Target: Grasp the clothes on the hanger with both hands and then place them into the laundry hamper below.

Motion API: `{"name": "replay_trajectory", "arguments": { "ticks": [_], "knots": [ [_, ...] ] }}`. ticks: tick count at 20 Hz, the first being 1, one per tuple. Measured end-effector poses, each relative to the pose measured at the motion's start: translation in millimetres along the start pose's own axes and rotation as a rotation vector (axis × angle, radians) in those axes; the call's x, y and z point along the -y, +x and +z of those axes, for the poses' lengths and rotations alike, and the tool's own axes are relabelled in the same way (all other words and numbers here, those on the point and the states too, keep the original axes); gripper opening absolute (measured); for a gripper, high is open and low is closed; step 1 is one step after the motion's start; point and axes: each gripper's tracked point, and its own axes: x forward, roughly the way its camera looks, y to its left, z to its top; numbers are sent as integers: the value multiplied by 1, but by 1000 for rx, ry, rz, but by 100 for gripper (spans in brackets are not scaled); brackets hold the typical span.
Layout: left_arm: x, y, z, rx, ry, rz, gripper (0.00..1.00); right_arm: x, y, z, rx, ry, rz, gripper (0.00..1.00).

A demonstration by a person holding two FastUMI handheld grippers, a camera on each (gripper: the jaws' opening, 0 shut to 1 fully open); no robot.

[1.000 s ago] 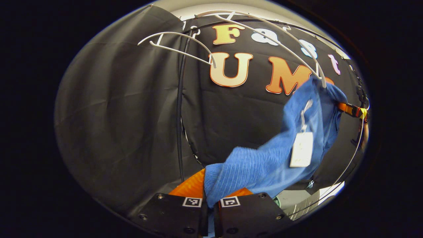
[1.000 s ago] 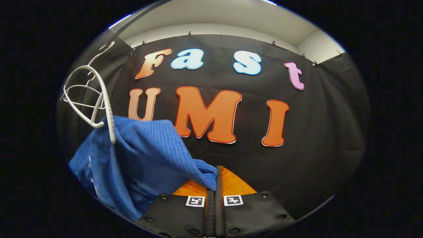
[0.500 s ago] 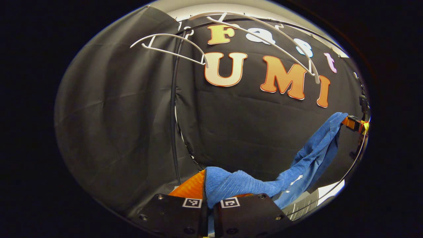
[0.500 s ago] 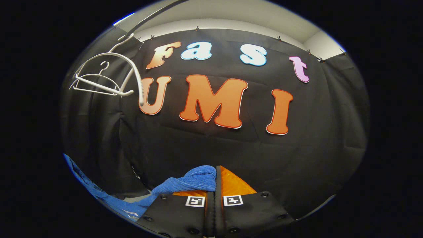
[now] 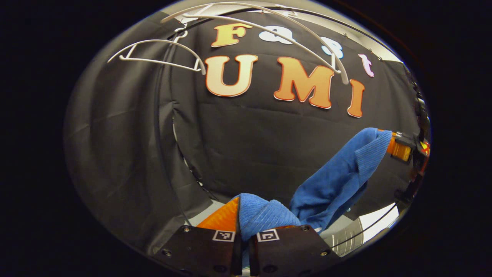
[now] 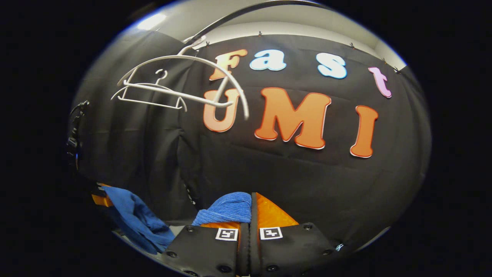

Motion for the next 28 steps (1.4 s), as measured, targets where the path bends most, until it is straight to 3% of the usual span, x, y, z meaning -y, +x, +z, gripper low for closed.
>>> {"name": "replay_trajectory", "arguments": {
  "ticks": [2, 5, 12, 16, 18, 21, 24, 28],
  "knots": [
    [22, 10, -8, -20, -17, -48, 7, -32, -6, -31, -67, 67, 64, 7],
    [51, 23, -33, -85, -39, -121, 7, -51, -6, -84, -190, 130, 99, 8],
    [86, 36, -110, -299, -120, -191, 6, -56, -12, -192, -475, 234, 90, 8],
    [88, 43, -166, -434, -136, -173, 10, -59, -21, -244, -621, 274, 106, 8],
    [84, 48, -188, -501, -143, -134, 7, -75, -23, -275, -761, 249, 154, 8],
    [85, 48, -213, -582, -145, -109, 7, -90, -32, -308, -869, 260, 150, 8],
    [79, 40, -228, -632, -140, -91, 12, -86, -37, -322, -950, 269, 121, 8],
    [72, 30, -243, -688, -162, -73, 11, -82, -43, -331, -1013, 292, 103, 8]
  ]
}}
